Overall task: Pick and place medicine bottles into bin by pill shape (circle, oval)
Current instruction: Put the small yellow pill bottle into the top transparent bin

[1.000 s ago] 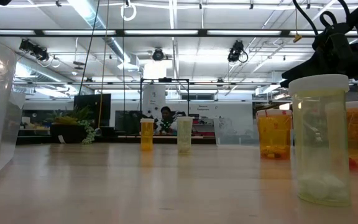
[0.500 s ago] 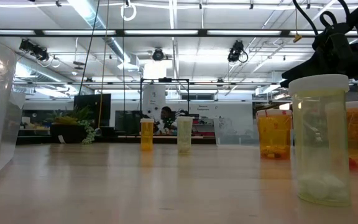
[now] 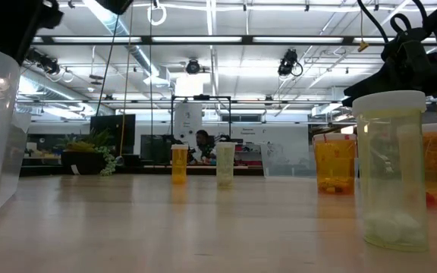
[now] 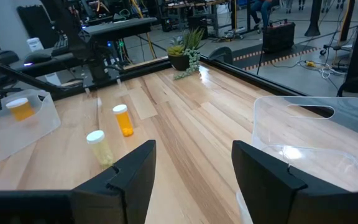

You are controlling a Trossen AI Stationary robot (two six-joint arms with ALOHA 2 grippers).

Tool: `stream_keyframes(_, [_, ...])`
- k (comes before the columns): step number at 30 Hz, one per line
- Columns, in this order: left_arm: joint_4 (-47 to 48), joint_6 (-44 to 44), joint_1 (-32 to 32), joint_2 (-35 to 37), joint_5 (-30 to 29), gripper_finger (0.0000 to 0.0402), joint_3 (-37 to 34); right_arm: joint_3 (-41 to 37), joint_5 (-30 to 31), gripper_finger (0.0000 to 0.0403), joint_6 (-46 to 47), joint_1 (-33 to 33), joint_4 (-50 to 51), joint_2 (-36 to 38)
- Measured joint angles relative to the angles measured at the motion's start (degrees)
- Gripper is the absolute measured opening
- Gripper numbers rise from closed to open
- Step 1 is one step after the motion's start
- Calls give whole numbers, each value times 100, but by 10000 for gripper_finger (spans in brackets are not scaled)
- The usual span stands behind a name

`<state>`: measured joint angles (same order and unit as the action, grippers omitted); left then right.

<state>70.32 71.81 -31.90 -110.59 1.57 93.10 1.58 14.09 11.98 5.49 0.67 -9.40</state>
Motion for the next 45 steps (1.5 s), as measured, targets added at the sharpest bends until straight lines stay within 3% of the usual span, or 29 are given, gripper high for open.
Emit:
stream_keyframes(19, [-3, -1858, 865, 0, -1106, 193, 0, -1, 0, 218, 1, -1, 0, 1])
stream_keyframes(23, [-5, -3145, 990, 0, -1647, 185, -2, 1, 0, 218, 1, 1, 0, -1])
stream_keyframes(29, [-10, -5367, 1189, 0, -2970, 172, -2, 0, 0, 218, 0, 0, 0, 0])
stream_keyframes(34, [104, -6339, 1376, 0, -3376, 173, -9, 0, 0, 218, 0, -1, 0, 1])
stream_keyframes(40, [115, -7124, 1502, 79, -3877, 163, -665, 0, 0, 218, 1, 0, 0, 1])
stream_keyframes(45, [-436, -7558, 1643, 443, -3881, 143, -1562, -1, 0, 218, 1, -1, -2, -1])
